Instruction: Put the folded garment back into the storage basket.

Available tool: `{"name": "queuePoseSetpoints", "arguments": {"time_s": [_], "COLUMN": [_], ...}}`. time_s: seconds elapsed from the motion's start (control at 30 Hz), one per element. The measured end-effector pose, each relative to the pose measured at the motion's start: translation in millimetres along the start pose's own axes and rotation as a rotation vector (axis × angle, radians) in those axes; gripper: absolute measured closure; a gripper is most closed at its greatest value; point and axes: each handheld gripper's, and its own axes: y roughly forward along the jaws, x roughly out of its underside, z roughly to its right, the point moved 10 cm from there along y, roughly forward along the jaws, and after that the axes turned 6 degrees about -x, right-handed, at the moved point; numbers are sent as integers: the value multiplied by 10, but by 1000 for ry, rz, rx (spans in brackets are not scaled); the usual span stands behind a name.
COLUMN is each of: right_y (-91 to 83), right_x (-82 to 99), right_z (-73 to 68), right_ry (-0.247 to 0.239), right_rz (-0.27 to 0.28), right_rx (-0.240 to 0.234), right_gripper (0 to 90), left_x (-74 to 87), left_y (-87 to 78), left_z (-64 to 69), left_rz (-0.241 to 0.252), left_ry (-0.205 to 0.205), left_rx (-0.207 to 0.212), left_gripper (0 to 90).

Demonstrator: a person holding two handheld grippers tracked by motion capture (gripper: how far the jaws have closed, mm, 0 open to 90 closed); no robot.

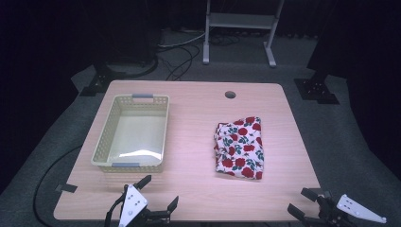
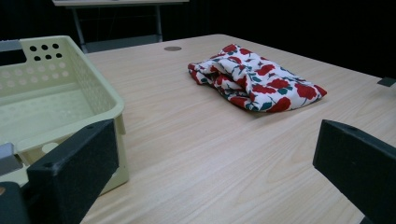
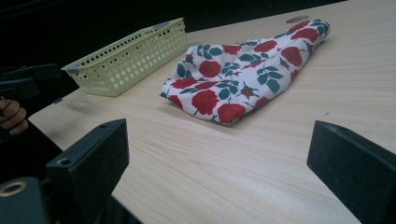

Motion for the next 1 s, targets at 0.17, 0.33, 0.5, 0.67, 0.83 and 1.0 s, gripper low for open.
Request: {"name": "queuePoseSetpoints", "arguments": {"time_s": [0.17,0.33,0.5,0.67,0.83,1.0], "right_y": [39,73,117,174,237,277], "right_x": [3,-5,-31,-75,-157,-210], "right_z": [-13,-30,-66,-79,-104,-126], "right_ry": [-2,-13,-31,-33,-46,-54], "right_rz": [-8,-15,-17,-25,-34,-47], "right_rx": [-8,-10,-13,-18,-23,-25], "right_gripper": [48,47,47,47,47,47], "left_x": [5,-6,-19,-22,-25,-29], "left_y": [10,16,21,18,10,7], "left_z": [-9,15,31,28,32,39], "left_rz": [-3,1,3,4,7,9], "left_ry": [-3,-1,2,0,-3,-3], "left_rx": [-3,2,5,7,12,15], "left_gripper": [0,0,0,0,0,0]}}
